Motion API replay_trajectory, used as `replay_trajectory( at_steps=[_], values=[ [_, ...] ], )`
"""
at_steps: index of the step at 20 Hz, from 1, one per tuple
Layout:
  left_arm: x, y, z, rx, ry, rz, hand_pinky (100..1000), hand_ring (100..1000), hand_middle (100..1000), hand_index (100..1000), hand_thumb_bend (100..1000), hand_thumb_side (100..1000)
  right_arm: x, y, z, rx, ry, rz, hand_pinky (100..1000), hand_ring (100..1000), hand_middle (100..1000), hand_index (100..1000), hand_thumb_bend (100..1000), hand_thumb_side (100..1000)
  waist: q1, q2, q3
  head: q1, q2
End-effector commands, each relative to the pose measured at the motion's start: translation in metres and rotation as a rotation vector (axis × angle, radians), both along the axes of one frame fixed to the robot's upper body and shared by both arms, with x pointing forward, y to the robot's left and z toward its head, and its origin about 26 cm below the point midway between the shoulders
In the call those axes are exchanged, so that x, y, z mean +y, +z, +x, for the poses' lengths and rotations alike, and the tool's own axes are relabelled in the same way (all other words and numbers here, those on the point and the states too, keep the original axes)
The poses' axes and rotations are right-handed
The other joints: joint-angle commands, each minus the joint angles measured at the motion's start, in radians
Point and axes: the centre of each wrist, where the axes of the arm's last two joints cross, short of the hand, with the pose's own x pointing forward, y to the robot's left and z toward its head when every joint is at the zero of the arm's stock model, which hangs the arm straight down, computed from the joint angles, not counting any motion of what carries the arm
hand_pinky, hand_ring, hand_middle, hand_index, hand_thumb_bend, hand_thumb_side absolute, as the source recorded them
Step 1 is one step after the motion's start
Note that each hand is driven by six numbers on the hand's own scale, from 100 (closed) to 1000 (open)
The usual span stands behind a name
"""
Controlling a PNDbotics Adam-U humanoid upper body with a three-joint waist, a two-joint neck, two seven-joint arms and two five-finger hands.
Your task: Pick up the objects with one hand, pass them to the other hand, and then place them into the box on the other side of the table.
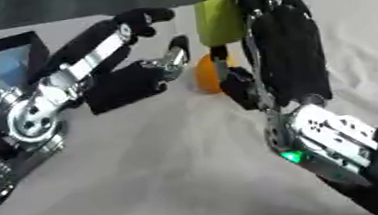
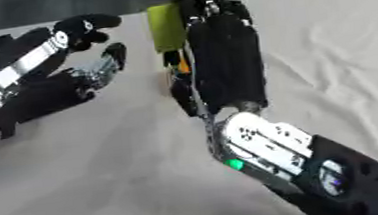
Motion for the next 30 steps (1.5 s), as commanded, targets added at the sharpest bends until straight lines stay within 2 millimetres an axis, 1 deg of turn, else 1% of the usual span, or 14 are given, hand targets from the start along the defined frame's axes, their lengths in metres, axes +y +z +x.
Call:
replay_trajectory(
  at_steps=[1, 10, 23, 30],
  values=[
    [0.0022, 0.0052, -0.0023, -0.009, 0.0, 0.02, 1000, 959, 965, 980, 100, 925, 0.0007, 0.0094, -0.0041, -0.06, 0.007, 0.006, 776, 676, 591, 575, 100, 100, 0.011, -0.001, -0.001, 0.007, -0.008],
    [0.0026, 0.0054, -0.0021, 0.007, -0.041, 0.041, 1000, 964, 967, 978, 100, 955, 0.0052, 0.0085, -0.0066, -0.096, 0.045, 0.004, 775, 672, 590, 574, 100, 100, 0.009, 0.007, -0.003, 0.015, -0.015],
    [0.0022, 0.0078, -0.0021, -0.01, -0.044, 0.03, 1000, 965, 964, 975, 100, 938, 0.007, 0.0079, -0.0076, -0.129, 0.122, 0.031, 769, 665, 586, 568, 100, 100, 0.01, 0.012, -0.006, 0.029, -0.017],
    [0.0019, 0.0087, -0.0021, -0.028, -0.041, 0.02, 1000, 965, 964, 976, 100, 929, 0.0082, 0.0058, -0.0085, -0.141, 0.162, 0.047, 767, 662, 585, 565, 100, 100, 0.01, 0.013, -0.008, 0.032, -0.023]
  ],
)
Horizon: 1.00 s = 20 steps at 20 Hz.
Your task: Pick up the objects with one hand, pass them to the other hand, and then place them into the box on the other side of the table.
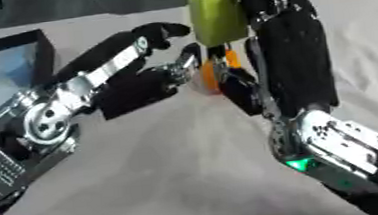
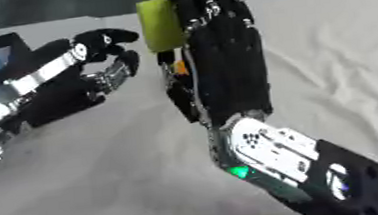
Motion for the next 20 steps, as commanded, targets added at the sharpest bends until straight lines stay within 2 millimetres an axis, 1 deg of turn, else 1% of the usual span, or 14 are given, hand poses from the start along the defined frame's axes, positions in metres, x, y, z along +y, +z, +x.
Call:
replay_trajectory(
  at_steps=[1, 16, 20],
  values=[
    [0.0016, 0.0084, -0.0023, -0.04, 0.001, -0.017, 1000, 965, 963, 976, 100, 931, 0.002, 0.0064, -0.0052, -0.033, 0.034, 0.023, 767, 662, 585, 565, 100, 100, 0.01, 0.001, -0.001, 0.005, -0.015],
    [-0.0006, 0.0091, -0.0029, -0.045, 0.004, -0.03, 1000, 964, 963, 976, 100, 931, 0.0024, 0.0043, -0.0057, -0.055, 0.066, 0.042, 763, 657, 582, 561, 100, 100, 0.014, 0.008, -0.005, 0.009, -0.015],
    [0.0013, 0.0077, -0.0023, -0.06, 0.049, -0.032, 1000, 970, 970, 979, 100, 903, 0.0015, 0.0025, -0.0056, -0.062, 0.061, 0.051, 762, 657, 582, 560, 100, 100, 0.015, 0.009, -0.005, 0.011, -0.014]
  ],
)
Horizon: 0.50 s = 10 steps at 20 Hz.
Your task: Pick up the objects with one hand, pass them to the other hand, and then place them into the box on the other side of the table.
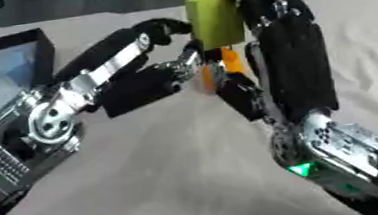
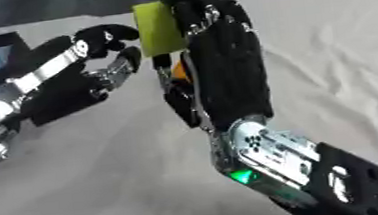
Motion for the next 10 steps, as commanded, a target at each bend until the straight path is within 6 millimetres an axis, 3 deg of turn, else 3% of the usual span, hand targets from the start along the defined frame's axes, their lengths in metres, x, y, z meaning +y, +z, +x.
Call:
replay_trajectory(
  at_steps=[1, 10],
  values=[
    [0.0022, 0.0068, -0.0022, -0.047, 0.032, -0.015, 1000, 969, 970, 978, 100, 897, 0.0006, 0.0054, -0.0046, -0.046, -0.002, 0.037, 762, 657, 582, 560, 100, 100, 0.014, -0.001, 0.001, 0.005, -0.01],
    [0.0013, 0.0039, -0.0024, -0.089, 0.066, -0.044, 1000, 963, 964, 975, 100, 869, -0.004, -0.0003, -0.0034, -0.086, -0.027, 0.068, 758, 654, 582, 558, 100, 100, 0.016, 0.0, 0.003, 0.01, -0.011]
  ],
)
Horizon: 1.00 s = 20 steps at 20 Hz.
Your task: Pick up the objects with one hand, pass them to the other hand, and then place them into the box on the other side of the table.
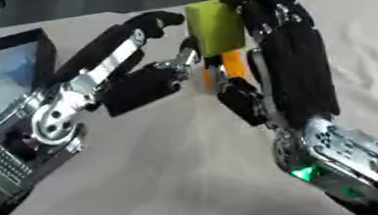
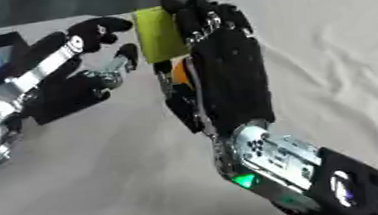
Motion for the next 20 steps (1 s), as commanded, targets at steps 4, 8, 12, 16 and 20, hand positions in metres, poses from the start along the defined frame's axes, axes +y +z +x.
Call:
replay_trajectory(
  at_steps=[4, 8, 12, 16, 20],
  values=[
    [0.0024, 0.0037, -0.0018, -0.028, 0.014, -0.011, 1000, 963, 965, 975, 100, 874, -0.0038, 0.0034, -0.0028, -0.085, -0.064, 0.085, 756, 652, 582, 557, 100, 100, 0.013, 0.002, 0.002, 0.007, -0.011],
    [0.002, 0.0016, -0.002, -0.014, 0.012, -0.005, 1000, 963, 964, 979, 100, 899, -0.0045, 0.0012, -0.003, -0.096, -0.067, 0.101, 754, 650, 581, 556, 100, 100, 0.013, 0.004, 0.002, 0.011, -0.013],
    [0.0009, 0.0005, -0.0024, 0.014, -0.005, 0.012, 1000, 963, 964, 986, 100, 955, -0.0046, 0.0001, -0.0032, -0.117, -0.058, 0.111, 753, 651, 582, 557, 100, 100, 0.014, 0.005, -0.001, 0.016, -0.015],
    [0.001, -0.0003, -0.0024, 0.035, -0.006, 0.023, 1000, 962, 964, 986, 100, 984, -0.0054, -0.0007, -0.0031, -0.134, -0.053, 0.119, 752, 649, 582, 557, 100, 100, 0.016, 0.006, -0.001, 0.019, -0.015],
    [-0.0003, -0.0012, -0.0028, 0.064, -0.041, 0.032, 1000, 964, 959, 983, 100, 1000, -0.0057, -0.0012, -0.003, -0.137, -0.045, 0.118, 754, 651, 583, 558, 100, 100, 0.017, 0.006, -0.002, 0.018, -0.012]
  ],
)
